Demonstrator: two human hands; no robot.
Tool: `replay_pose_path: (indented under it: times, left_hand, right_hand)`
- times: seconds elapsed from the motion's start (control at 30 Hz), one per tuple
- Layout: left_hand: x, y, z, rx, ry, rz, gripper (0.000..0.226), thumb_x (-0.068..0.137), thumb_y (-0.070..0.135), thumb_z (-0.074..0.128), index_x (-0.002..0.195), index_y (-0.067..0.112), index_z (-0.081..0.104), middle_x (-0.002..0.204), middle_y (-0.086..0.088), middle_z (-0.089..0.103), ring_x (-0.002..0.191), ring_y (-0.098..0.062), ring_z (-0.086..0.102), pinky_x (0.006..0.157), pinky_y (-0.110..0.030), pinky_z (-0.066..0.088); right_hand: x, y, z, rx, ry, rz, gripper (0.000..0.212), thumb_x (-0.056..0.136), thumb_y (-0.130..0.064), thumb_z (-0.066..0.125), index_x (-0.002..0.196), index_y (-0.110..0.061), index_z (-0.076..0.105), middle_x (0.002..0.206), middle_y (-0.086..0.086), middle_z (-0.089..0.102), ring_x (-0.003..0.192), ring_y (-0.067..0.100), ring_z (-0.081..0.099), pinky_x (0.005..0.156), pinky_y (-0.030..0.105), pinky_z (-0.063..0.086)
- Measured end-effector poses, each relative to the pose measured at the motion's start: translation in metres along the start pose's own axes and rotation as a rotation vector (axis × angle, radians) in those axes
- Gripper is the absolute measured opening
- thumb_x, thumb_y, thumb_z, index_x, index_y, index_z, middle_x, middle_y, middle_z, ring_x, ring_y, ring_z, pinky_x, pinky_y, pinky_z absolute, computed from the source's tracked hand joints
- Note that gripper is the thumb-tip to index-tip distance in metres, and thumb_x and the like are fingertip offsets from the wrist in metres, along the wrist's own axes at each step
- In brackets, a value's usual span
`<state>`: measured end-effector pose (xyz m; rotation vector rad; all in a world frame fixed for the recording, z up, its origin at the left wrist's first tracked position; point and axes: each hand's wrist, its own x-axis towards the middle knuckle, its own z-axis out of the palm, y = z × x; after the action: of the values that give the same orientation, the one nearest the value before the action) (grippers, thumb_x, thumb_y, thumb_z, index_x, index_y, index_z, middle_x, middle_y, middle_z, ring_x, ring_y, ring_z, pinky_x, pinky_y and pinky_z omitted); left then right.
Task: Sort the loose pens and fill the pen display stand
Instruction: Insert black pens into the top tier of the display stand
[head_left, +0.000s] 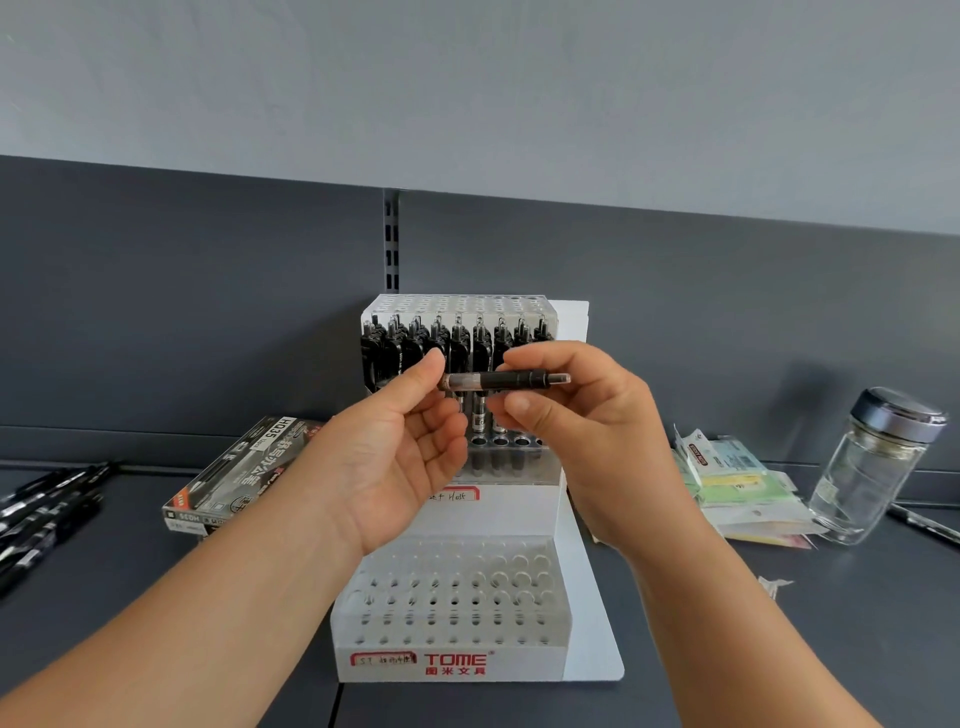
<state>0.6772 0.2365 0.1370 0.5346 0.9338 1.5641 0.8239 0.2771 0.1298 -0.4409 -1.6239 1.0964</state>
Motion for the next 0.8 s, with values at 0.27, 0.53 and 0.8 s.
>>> replay_pose_path:
  times: [0.27, 0.53, 0.8]
  left_hand:
    - [-0.002, -0.006, -0.004, 0.518, -0.027, 0.204, 0.032, 0.082, 0.041, 0.063, 0.089, 0.010, 0.064, 0.076, -0.007, 0.068, 0.057, -0.014, 0.063, 0.055, -0.025, 0.055]
    - [0.018, -0.021, -0.046, 1.751, 0.012, 0.984, 0.040, 0.084, 0.043, 0.063, 0.118, 0.023, 0.062, 0.110, 0.009, 0.057, 0.110, -0.014, 0.045, 0.088, -0.024, 0.030]
    - [0.025, -0.027, -0.056, 1.875, 0.009, 1.010, 0.037, 0.080, 0.036, 0.071, 0.113, 0.021, 0.066, 0.098, 0.007, 0.058, 0.093, -0.017, 0.053, 0.077, -0.026, 0.038]
  right_hand:
    - [0.013, -0.008, -0.017, 0.044, 0.186, -0.014, 0.012, 0.086, -0.004, 0.060, 0.085, -0.014, 0.065, 0.083, 0.006, 0.070, 0.082, 0.021, 0.067, 0.081, 0.034, 0.056]
    - [0.030, -0.025, -0.040, -0.348, 0.351, -0.007, 0.014, 0.093, -0.008, 0.053, 0.088, -0.018, 0.061, 0.080, 0.000, 0.070, 0.076, 0.012, 0.069, 0.077, 0.034, 0.058]
    - [0.038, -0.013, -0.030, -0.724, 0.261, 0.008, 0.015, 0.097, -0.017, 0.046, 0.096, -0.021, 0.060, 0.083, -0.006, 0.067, 0.083, 0.019, 0.064, 0.081, 0.045, 0.054]
